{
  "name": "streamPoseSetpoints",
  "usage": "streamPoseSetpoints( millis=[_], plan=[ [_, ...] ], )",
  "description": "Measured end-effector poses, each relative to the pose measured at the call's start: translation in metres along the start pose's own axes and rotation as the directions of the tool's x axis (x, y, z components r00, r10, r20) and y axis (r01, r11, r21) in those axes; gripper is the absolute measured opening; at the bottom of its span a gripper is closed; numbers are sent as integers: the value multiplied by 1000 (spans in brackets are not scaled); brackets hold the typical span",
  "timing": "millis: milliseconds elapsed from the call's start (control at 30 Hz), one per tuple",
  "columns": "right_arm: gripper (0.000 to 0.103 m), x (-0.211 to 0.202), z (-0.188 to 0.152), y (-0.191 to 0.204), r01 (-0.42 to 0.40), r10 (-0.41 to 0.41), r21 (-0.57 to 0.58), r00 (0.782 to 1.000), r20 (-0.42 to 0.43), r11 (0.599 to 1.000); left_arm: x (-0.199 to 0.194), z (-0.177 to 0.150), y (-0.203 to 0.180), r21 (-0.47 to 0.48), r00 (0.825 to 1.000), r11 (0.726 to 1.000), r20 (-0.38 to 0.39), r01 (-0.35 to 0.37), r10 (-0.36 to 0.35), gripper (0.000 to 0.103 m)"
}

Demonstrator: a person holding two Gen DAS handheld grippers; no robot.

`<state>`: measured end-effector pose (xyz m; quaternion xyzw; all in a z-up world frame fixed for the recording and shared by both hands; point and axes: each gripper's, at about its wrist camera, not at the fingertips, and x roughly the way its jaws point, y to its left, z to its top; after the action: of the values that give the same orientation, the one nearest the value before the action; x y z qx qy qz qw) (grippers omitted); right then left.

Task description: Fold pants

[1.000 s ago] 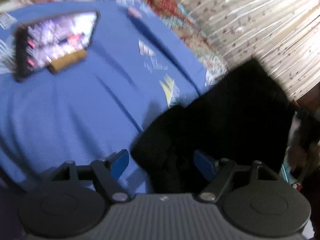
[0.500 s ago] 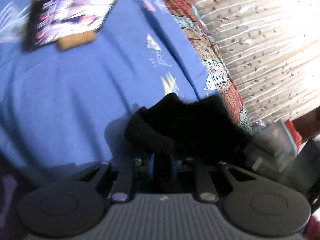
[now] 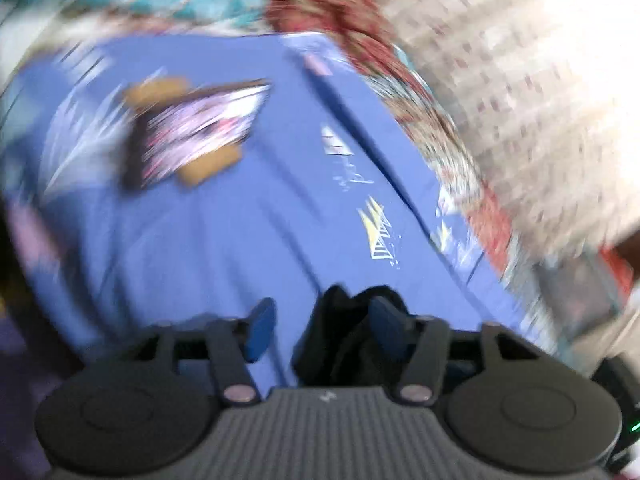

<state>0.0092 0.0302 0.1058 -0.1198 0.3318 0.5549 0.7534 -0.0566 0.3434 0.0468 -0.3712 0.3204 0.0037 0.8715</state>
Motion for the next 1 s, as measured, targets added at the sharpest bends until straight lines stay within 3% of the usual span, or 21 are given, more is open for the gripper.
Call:
streamPoseSetpoints(
  millis=[133, 167, 200, 267, 333, 367, 400, 467, 500, 533, 600, 633, 667, 733, 767, 933, 1000],
  plan=[
    [58, -29, -14, -31, 132, -140, 174, 989, 38, 976, 52, 21, -55, 254, 994, 967, -105, 19, 8, 81],
    [58, -33, -20, -38, 152, -164, 225, 986, 34, 963, 67, 21, -65, 298, 990, 954, -144, 41, 3, 76],
    [58, -37, -27, -45, 169, -184, 282, 982, 29, 944, 81, 20, -73, 334, 983, 940, -185, 63, 0, 51],
    [58, -40, -41, -53, 200, -219, 364, 976, 13, 910, 107, 8, -88, 402, 969, 913, -246, 73, 31, 21],
    [57, -37, -56, -55, 223, -237, 423, 971, -20, 879, 110, 0, -97, 470, 978, 882, -197, 35, 66, 16],
    [52, -34, -59, -54, 233, -242, 435, 970, -34, 870, 108, 1, -100, 506, 987, 862, -131, -17, 97, 15],
    [51, -33, -60, -52, 244, -256, 439, 966, -34, 865, 103, 7, -99, 506, 992, 860, -54, -73, 116, 15],
    [52, -38, -55, -45, 215, -252, 444, 968, 24, 870, 90, 25, -82, 422, 994, 900, 21, -108, 109, 14],
    [52, -37, -52, -43, 190, -237, 448, 970, 49, 874, 89, 31, -71, 363, 995, 927, 18, -98, 98, 14],
    [52, -34, -51, -41, 159, -208, 452, 976, 61, 878, 90, 32, -66, 336, 994, 936, 14, -104, 105, 14],
    [52, -9, -53, -39, 115, -128, 456, 992, -1, 882, 97, 19, -65, 375, 988, 914, 32, -154, 153, 17],
    [53, 11, -58, -30, 111, -88, 420, 993, -72, 901, 106, 12, -70, 403, 984, 898, 45, -177, 174, 18],
    [54, 28, -63, -20, 142, -102, 362, 987, -126, 921, 108, 6, -72, 427, 977, 880, 45, -207, 208, 24],
    [56, 33, -67, -9, 169, -149, 303, 985, -87, 938, 102, 1, -75, 422, 968, 874, 47, -243, 246, 30],
    [56, 30, -65, -11, 163, -141, 331, 986, -90, 929, 91, 2, -76, 401, 971, 886, 47, -233, 234, 36],
    [56, -22, -61, -12, 108, -131, 387, 991, 35, 916, 32, 28, -85, 255, 978, 951, 156, -174, 137, 34],
    [56, -43, -67, -9, 124, -156, 375, 986, 55, 919, 21, 27, -101, 278, 983, 952, 163, -130, 87, 34]
  ],
)
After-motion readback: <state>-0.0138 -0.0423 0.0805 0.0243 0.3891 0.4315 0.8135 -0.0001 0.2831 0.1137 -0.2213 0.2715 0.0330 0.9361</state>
